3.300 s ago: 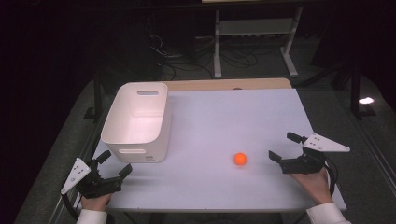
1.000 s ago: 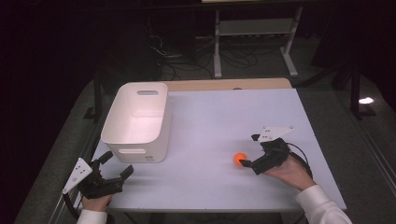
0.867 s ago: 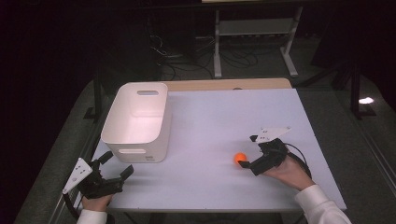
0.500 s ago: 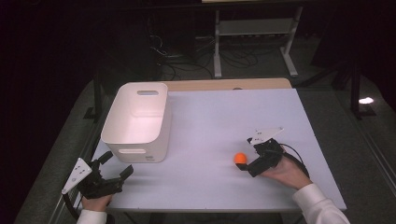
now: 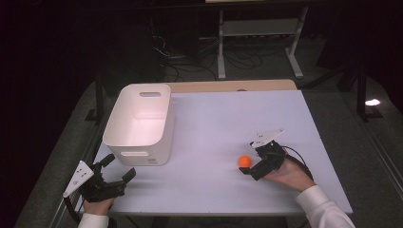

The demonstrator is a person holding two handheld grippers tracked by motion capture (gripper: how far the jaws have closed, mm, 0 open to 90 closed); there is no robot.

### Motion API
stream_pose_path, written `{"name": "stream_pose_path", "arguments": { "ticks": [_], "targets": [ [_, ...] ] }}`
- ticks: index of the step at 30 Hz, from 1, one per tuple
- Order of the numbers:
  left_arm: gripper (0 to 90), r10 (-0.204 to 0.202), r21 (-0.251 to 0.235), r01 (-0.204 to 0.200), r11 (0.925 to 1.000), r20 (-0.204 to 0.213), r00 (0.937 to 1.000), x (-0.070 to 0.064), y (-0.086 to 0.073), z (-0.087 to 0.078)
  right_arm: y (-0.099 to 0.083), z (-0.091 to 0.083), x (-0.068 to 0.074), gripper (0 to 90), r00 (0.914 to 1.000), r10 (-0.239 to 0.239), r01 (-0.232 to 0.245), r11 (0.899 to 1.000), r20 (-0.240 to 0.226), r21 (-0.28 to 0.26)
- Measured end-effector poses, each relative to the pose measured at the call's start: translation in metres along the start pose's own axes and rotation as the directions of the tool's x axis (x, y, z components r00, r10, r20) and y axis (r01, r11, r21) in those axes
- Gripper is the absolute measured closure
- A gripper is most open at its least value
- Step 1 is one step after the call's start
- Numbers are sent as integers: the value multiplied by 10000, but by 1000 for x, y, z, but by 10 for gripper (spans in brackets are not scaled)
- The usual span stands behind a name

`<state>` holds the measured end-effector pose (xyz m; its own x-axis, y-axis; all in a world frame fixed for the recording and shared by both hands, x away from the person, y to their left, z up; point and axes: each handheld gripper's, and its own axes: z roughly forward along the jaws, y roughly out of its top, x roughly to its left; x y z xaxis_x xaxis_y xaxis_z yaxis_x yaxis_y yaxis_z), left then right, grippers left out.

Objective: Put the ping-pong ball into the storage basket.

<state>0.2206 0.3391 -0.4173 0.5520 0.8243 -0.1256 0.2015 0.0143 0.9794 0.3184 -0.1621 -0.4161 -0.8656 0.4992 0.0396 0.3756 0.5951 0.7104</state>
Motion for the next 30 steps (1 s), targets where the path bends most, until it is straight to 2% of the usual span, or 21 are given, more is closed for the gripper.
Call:
{"name": "stream_pose_path", "arguments": {
  "ticks": [14,16,18,23,25,30],
  "targets": [
    [0,-19,-10,19,10000,43,10000,0,0,0,0,14,-1,0,9999,14,-4,9982,-151,601],
    [0,-31,-15,31,10000,57,10000,-1,0,0,-1,16,-3,0,9999,-114,118,9976,-66,678],
    [0,-29,-22,29,10000,69,10000,-1,0,0,-1,18,-2,0,9997,148,-134,9976,-193,678],
    [0,-61,-47,61,10000,86,9999,-1,0,0,-2,22,-4,0,10000,-74,77,9949,-39,1009],
    [0,-91,-71,91,9999,97,9999,-1,0,0,-2,23,-3,0,10000,-9,12,9939,-25,1103],
    [0,-16,-8,17,10000,62,10000,0,0,0,-3,25,-4,87,9998,-184,179,9921,33,1243]
  ]
}}
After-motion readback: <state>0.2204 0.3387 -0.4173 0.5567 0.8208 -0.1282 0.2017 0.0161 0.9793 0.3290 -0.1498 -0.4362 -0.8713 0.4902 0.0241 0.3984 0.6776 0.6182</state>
